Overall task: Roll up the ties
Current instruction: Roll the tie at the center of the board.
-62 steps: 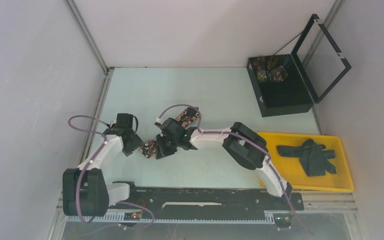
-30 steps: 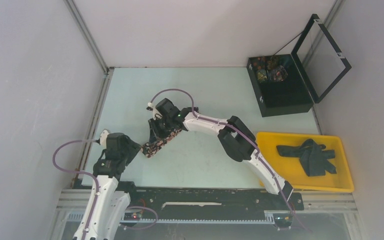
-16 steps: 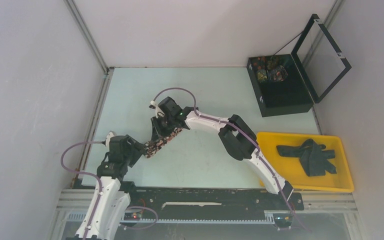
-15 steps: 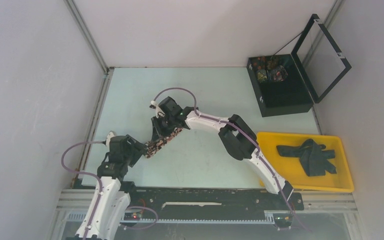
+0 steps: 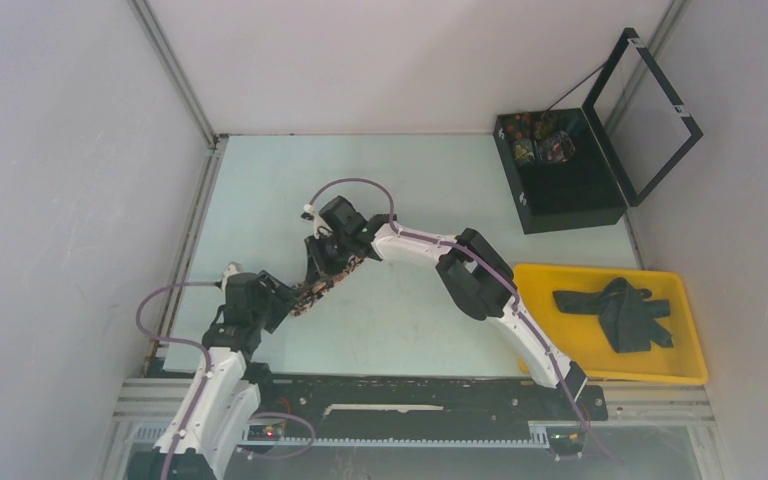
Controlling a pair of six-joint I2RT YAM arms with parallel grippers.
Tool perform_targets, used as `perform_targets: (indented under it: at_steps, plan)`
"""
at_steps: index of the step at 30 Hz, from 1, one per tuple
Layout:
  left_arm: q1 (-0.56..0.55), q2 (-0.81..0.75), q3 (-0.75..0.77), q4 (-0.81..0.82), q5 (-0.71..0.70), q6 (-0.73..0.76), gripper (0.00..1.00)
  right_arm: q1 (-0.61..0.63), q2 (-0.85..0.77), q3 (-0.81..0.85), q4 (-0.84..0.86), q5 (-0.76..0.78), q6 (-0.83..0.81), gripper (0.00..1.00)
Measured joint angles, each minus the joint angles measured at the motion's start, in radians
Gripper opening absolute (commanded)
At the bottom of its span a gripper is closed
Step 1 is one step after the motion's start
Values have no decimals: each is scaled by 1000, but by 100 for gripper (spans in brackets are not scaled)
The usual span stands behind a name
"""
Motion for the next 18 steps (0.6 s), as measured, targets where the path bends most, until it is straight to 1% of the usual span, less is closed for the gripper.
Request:
perform_targets:
  at_steps: [13,18]
  plan:
    - [-23,109,-23,129,13,0,63,-5,18,0,20,-8,1,17]
    - [-27,154,-23,174,12,1,59,-5,19,0,22,-9,2,17]
